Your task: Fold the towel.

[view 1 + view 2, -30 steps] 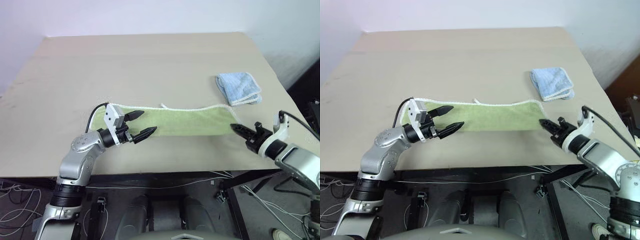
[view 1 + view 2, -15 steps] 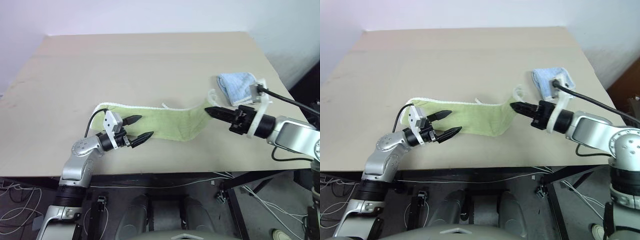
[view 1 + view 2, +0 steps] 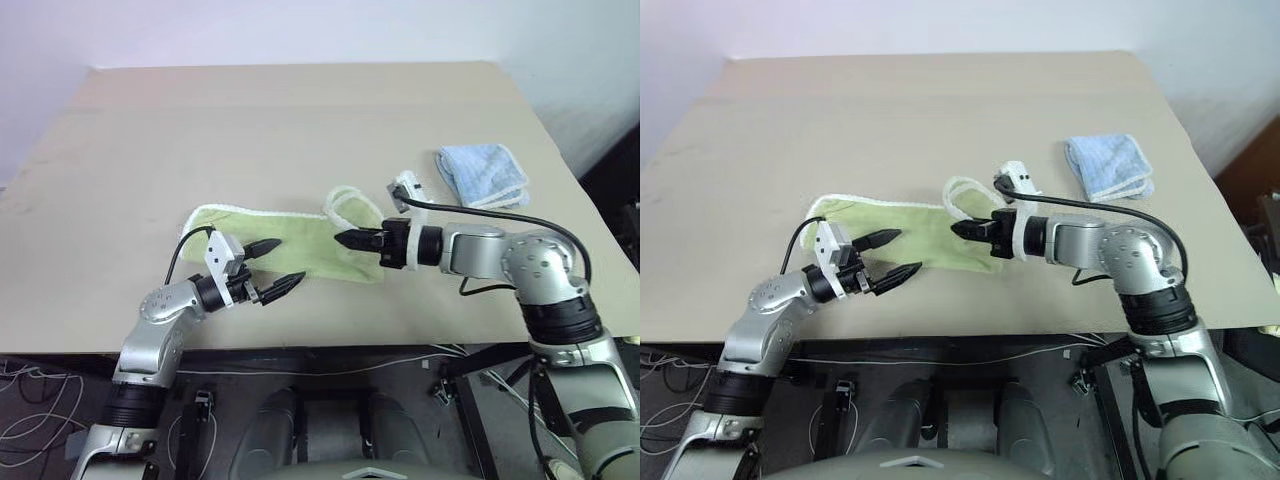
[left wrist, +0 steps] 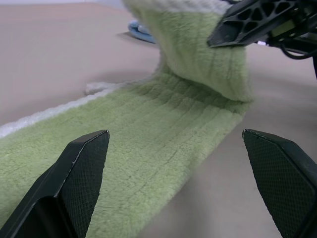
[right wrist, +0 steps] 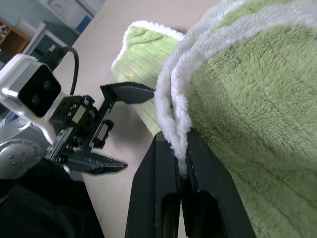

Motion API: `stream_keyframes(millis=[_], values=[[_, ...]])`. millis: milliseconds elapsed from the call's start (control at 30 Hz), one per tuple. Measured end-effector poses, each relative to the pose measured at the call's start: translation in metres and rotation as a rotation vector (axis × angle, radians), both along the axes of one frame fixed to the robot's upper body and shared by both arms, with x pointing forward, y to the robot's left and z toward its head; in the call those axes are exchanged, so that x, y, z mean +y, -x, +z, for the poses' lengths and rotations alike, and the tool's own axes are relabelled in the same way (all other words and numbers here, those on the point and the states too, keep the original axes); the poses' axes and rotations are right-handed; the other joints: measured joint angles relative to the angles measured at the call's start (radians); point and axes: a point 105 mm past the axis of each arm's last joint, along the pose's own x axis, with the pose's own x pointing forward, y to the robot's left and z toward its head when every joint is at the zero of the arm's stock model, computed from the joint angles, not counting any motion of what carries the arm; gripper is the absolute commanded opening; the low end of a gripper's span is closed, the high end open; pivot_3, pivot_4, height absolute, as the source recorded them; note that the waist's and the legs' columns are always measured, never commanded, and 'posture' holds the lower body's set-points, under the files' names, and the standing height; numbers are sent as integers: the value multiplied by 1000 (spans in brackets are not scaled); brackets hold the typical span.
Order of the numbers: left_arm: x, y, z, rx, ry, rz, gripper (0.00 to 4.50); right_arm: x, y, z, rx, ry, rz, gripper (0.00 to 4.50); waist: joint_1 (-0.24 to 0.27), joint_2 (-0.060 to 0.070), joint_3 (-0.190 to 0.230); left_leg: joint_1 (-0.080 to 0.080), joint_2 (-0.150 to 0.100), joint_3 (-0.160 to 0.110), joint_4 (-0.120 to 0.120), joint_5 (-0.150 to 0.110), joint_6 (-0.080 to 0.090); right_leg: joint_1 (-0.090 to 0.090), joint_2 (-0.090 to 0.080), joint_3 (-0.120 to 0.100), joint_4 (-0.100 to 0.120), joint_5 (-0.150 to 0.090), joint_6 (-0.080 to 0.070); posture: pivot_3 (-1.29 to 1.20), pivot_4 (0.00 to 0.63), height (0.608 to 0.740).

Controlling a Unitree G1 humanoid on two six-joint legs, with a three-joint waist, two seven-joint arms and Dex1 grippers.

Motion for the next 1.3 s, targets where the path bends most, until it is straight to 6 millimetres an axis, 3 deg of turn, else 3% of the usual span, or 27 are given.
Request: stream_keyframes(millis=[167, 300, 633, 733, 833, 867, 967, 1100, 1267, 1300], values=[[0, 3, -4, 12, -1, 6, 4500, 13, -5, -6, 10, -12, 15, 8, -3, 0, 0, 0, 0, 0, 0, 0, 0, -1, 0, 0, 1, 0, 0, 0, 150, 740], [2, 3, -3, 2, -4, 13, 4500, 20, -6, -12, 18, -6, 19, 1064, -3, 0, 0, 0, 0, 0, 0, 0, 0, -1, 0, 0, 2, 0, 1, 0, 150, 740], [10, 3, -5, -26, -14, 17, 4500, 22, 0, -14, 28, -28, 61, 4457, -3, 0, 0, 0, 0, 1, 0, 0, 0, -2, 0, 1, 4, 1, 1, 0, 150, 740], [16, -4, 3, -50, 18, 34, 4500, 6, -1, 0, 8, -113, 36, 4457, 0, 0, 0, 0, 0, 1, 1, 0, 0, -2, 1, 0, 5, 1, 1, 0, 150, 740], [18, -13, 29, -96, 90, 41, 4500, -8, 0, 17, -74, -158, 8, 4457, 2, 0, 0, 0, -1, 1, 1, 0, 0, -2, 1, 0, 6, 1, 1, 0, 150, 740], [16, -16, 41, -112, 119, 28, 4500, -13, -2, 23, -109, -182, -23, 4046, 1, 0, 0, 0, -1, 1, 1, 0, 0, -2, 1, 0, 6, 1, 1, 0, 150, 740], [3, -17, 63, -141, 160, -49, 3925, -19, -9, 28, -163, -226, -106, 3215, -3, 0, 0, 1, -1, 1, 2, 0, -1, -2, 3, 0, 10, 2, 4, 0, 150, 740], [-16, -4, 64, -64, 187, -250, 2529, -22, -14, 20, -208, -203, -189, 1768, -21, 0, 0, 1, -1, 1, 2, 1, -1, -3, 4, 1, 13, 2, 4, 0, 150, 740], [-27, -13, 71, -47, 174, -359, 772, -19, -19, 9, -290, -121, -241, 35, -24, 0, 0, 7, 0, 1, 3, 2, -3, 1, 6, 1, 15, 2, 4, 0, 150, 740], [-27, -15, 71, -42, 171, -369, 401, -18, -19, 6, -305, -105, -245, 0, -25, 0, 0, 10, 0, 1, 2, 2, -3, 3, 6, 1, 14, 2, 3, 0, 150, 740]])
